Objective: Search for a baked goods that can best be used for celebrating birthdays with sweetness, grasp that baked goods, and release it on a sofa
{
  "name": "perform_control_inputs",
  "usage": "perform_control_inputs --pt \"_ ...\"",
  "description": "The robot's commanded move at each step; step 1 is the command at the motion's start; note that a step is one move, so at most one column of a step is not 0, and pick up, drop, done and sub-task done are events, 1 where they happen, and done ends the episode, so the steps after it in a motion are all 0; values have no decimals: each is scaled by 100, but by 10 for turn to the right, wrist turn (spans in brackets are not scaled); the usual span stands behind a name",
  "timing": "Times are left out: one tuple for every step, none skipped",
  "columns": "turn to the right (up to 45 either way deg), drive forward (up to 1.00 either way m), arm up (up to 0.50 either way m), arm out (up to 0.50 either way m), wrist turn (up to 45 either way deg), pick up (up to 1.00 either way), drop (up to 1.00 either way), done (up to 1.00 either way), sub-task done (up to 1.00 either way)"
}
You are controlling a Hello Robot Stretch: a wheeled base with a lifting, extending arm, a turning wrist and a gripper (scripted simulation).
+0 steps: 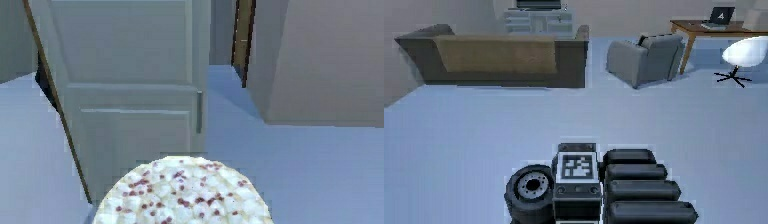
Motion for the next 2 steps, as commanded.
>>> perform_control_inputs --pt "-450 0 0 0 0 0 0 0 0" --pt "-300 0 0 0 0 0 0 0 0"
